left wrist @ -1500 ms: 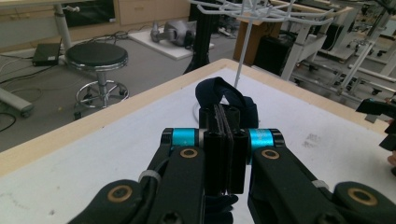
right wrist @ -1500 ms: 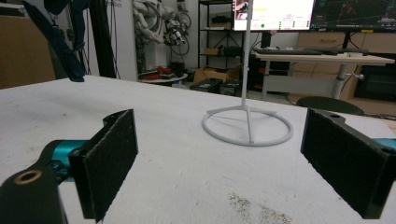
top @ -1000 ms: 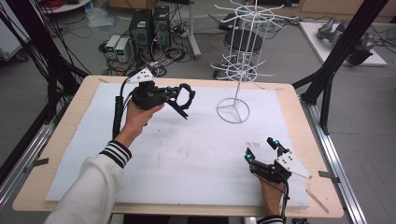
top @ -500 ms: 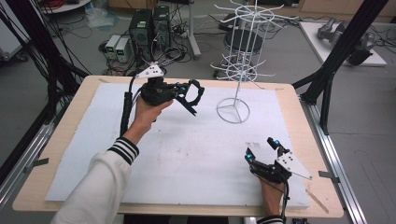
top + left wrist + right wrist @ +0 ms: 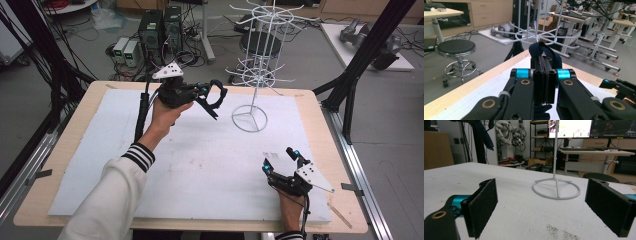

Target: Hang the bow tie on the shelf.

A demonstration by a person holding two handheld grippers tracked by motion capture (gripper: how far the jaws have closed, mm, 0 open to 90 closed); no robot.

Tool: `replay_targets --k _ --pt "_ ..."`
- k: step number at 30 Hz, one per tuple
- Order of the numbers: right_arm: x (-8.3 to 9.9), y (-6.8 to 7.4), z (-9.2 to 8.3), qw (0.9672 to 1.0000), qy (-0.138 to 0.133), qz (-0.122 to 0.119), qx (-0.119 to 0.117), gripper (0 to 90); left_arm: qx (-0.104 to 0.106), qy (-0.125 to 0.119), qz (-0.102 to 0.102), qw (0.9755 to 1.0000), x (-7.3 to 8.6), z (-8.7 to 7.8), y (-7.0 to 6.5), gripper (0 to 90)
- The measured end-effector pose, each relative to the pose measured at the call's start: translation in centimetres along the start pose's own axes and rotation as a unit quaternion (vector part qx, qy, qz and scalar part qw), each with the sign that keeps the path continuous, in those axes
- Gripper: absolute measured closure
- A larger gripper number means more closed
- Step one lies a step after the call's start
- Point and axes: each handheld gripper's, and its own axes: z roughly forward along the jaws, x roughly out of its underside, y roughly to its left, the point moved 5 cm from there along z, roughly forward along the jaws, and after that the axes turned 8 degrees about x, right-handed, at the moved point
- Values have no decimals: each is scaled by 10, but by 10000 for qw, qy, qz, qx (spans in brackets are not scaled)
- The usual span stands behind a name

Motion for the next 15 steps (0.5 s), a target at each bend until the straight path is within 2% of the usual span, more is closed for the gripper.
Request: replay_targets --k 8,15 --pt "0 0 0 10000 -15 7 -11 101 44 3 72 10000 -9 13 -3 886" --pt "0 0 0 10000 -16 18 -11 101 63 28 91 9999 -11 20 -4 886"
